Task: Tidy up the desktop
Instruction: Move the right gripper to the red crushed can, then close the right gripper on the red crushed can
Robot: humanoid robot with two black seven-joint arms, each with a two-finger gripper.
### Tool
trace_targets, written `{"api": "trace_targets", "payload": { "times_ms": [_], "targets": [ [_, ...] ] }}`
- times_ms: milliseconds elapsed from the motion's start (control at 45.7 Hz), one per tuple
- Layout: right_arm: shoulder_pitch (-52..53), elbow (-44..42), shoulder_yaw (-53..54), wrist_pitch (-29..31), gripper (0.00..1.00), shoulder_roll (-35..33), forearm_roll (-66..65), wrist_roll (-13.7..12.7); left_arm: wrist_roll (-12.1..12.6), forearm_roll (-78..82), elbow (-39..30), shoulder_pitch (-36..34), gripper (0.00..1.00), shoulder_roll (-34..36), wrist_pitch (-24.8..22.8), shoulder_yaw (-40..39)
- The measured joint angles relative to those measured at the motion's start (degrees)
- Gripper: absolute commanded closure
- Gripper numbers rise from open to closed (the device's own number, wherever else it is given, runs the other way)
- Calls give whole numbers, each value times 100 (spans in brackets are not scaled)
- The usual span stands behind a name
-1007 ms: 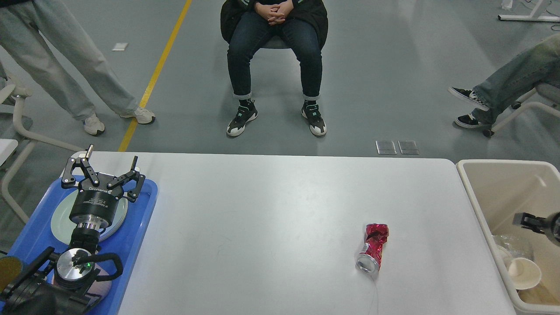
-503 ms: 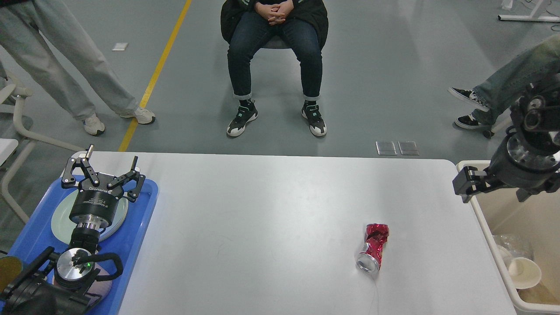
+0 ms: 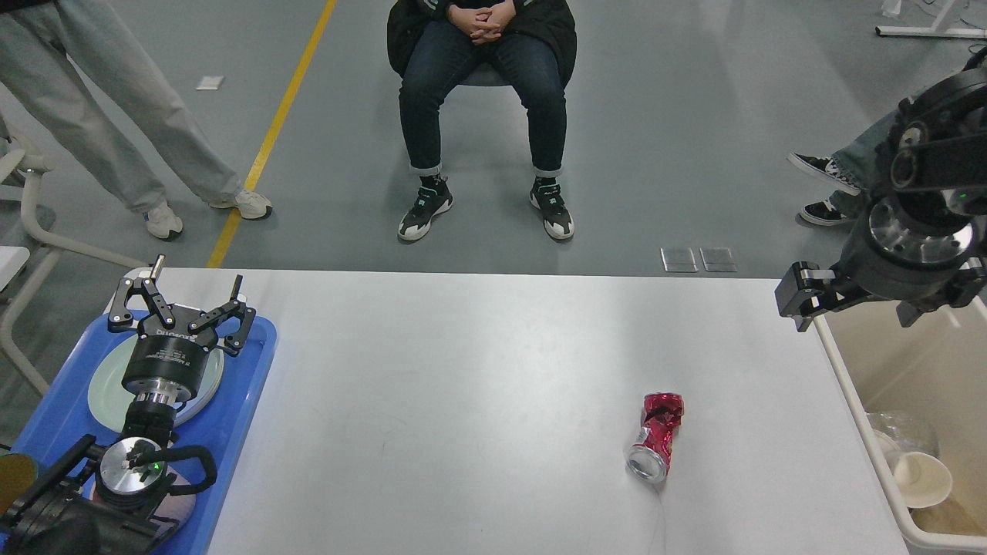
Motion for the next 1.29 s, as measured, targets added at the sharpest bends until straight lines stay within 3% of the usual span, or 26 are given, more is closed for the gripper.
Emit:
{"api": "trace_targets", "payload": {
  "times_ms": [219, 481, 678, 1007, 1291],
  "targets": [
    [-230, -52, 203, -388, 0, 160, 9, 45, 10, 0, 0, 0, 4, 0, 0, 0],
    [-1679, -239, 1171, -1312, 0, 309, -7, 25, 10, 1, -1, 1, 4, 0, 0, 0],
    [-3233, -1349, 1637, -1610, 0, 745, -17, -52, 10, 0, -3, 1, 4, 0, 0, 0],
    [-5218, -3539, 2083, -1629, 0, 1483, -16, -98, 10, 0, -4, 1, 4, 0, 0, 0],
    [-5621, -4005, 2191, -1721, 2, 1600, -73, -290, 10, 0, -4, -5, 4, 0, 0, 0]
  ]
}}
